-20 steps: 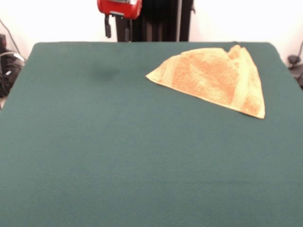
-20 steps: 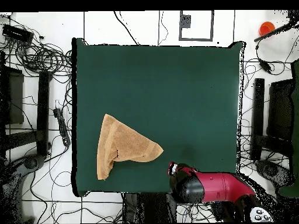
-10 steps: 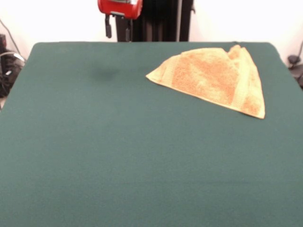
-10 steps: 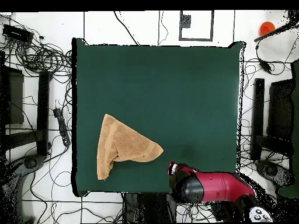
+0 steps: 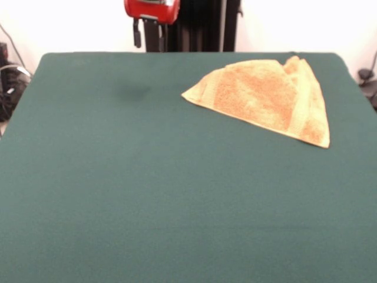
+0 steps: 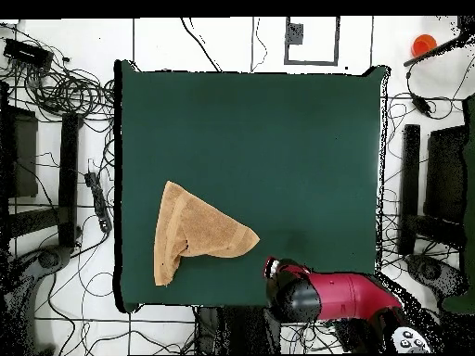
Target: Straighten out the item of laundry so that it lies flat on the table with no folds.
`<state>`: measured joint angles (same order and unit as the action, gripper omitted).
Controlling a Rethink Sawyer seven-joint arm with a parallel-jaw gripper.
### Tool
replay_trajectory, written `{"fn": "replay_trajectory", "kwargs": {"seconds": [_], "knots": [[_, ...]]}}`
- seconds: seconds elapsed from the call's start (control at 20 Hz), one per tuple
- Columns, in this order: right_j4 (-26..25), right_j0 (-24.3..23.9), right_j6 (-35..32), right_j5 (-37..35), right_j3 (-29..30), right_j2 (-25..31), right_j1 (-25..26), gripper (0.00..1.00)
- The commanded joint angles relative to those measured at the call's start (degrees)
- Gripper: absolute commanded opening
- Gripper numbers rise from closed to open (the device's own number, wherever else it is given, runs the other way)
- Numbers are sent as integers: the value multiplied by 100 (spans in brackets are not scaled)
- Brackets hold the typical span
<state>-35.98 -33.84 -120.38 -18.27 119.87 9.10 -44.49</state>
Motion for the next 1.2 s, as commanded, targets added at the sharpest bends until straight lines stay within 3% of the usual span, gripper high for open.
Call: {"fn": "replay_trajectory", "kwargs": {"seconds": [0.05, 1.2], "knots": [[-3, 387, -330, 286, 45, 332, 456, 100], [17, 511, -185, 52, -118, 321, 478, 100]]}}
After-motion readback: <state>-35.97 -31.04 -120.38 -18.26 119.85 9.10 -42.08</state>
